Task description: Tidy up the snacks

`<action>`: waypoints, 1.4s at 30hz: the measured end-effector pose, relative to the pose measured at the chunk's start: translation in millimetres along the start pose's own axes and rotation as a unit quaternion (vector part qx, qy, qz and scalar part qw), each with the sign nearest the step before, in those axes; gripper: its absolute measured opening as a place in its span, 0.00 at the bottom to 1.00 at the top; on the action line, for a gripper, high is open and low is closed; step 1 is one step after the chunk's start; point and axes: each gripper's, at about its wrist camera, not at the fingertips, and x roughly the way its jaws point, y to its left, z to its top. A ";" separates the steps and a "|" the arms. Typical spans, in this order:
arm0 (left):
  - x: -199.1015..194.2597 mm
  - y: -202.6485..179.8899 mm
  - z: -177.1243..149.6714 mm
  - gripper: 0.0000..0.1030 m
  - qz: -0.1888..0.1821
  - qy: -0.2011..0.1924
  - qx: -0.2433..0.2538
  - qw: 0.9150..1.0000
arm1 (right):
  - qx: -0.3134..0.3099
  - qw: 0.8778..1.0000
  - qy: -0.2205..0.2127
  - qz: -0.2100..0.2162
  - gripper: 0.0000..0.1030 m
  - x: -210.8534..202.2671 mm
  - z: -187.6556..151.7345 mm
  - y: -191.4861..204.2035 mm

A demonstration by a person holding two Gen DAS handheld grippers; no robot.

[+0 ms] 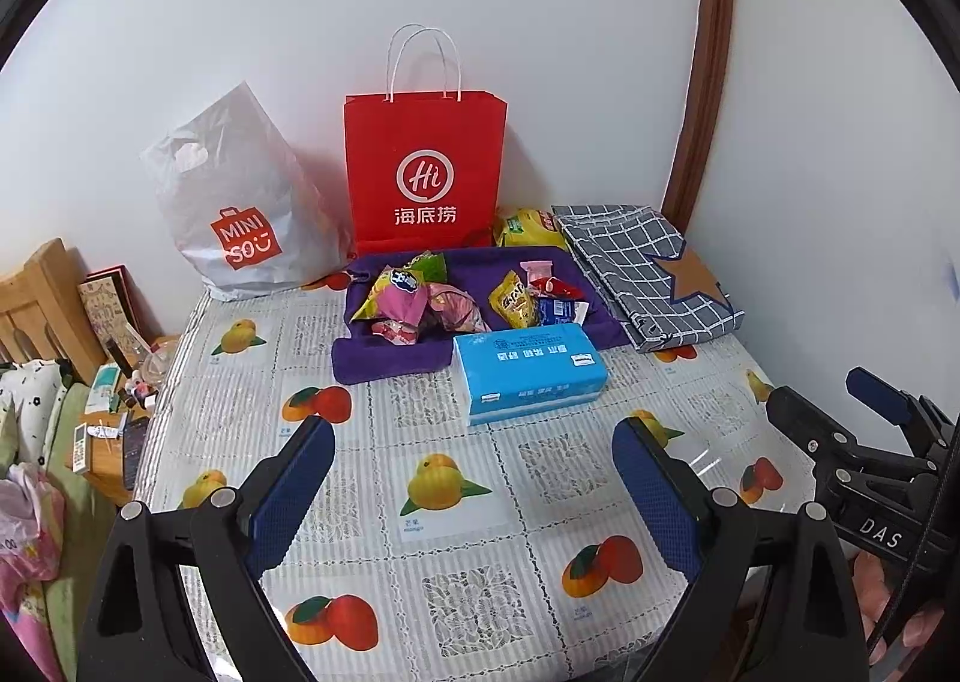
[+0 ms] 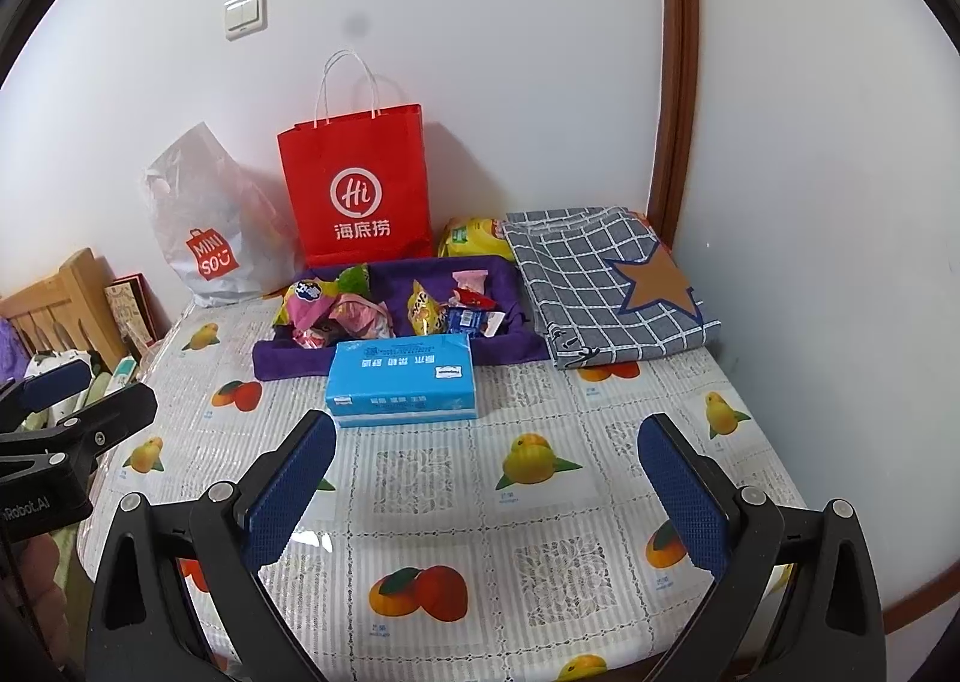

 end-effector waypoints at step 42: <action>-1.2 0.7 2.5 0.91 -0.002 0.000 0.003 1.000 | -0.002 1.000 -0.006 0.004 0.97 -5.2 3.7 0.7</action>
